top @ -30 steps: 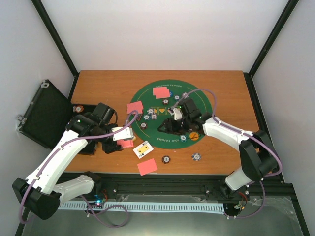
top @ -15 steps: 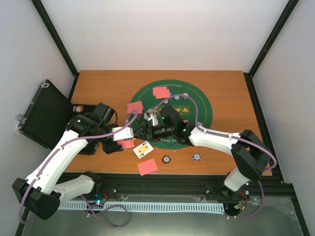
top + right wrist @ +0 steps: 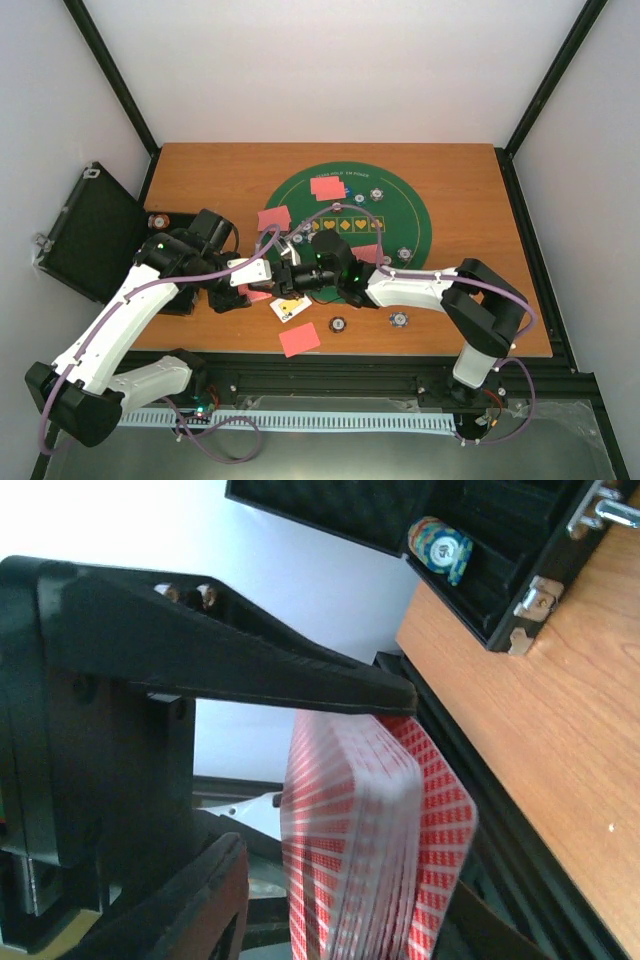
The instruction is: Distribute texas hold em gaming equipment
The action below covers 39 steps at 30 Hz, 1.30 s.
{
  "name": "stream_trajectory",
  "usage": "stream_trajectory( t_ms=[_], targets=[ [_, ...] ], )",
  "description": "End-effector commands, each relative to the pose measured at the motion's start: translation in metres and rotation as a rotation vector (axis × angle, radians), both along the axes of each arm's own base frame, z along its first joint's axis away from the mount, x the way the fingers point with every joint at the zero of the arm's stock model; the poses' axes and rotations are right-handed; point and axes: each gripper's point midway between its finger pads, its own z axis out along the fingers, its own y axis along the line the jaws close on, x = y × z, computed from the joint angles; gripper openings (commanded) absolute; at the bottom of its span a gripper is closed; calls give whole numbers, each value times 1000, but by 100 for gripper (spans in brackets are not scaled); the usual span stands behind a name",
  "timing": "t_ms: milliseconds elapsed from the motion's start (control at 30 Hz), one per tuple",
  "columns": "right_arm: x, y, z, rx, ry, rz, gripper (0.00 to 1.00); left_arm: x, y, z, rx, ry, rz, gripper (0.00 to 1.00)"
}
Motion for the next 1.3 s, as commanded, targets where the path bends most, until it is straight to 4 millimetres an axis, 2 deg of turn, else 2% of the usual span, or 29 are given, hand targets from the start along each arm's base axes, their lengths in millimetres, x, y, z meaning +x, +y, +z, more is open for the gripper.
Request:
stream_trajectory(
  t_ms=[0,67,167,200,233,267,400,500,700,800,867,1133,1267],
  targets=[
    [-5,8,17,83,2,3,30,6,-5,11,-32,-48,-19,12],
    [-5,9,18,88,9,2,17,6,-5,11,-31,-50,-19,12],
    [-5,9,17,91,23,-6,4,6,-4,11,-29,-52,-17,12],
    [-5,8,16,90,27,-11,3,6,-4,11,-29,-54,-16,16],
    [-5,7,15,93,30,-13,3,5,-4,10,-26,-53,-17,25],
    [-5,6,14,93,35,-16,3,5,-3,8,-22,-48,-18,38],
    [-6,4,16,108,37,-20,3,1,2,-2,6,-34,-25,70],
    [-7,3,20,124,29,-16,3,0,3,-5,5,-41,-26,81],
    [-10,0,18,128,29,-12,3,-1,-3,-3,-21,-24,-34,92],
    [-11,-1,14,119,33,-13,3,-2,-7,3,-47,-20,-44,93],
    [-11,-2,11,112,32,-14,3,-4,-9,5,-55,-9,-54,90],
    [-10,-1,6,96,35,-18,3,-8,-9,3,-50,15,-68,67],
    [-9,-2,-4,55,29,-26,3,-8,-8,7,-51,7,-70,59]
  ],
)
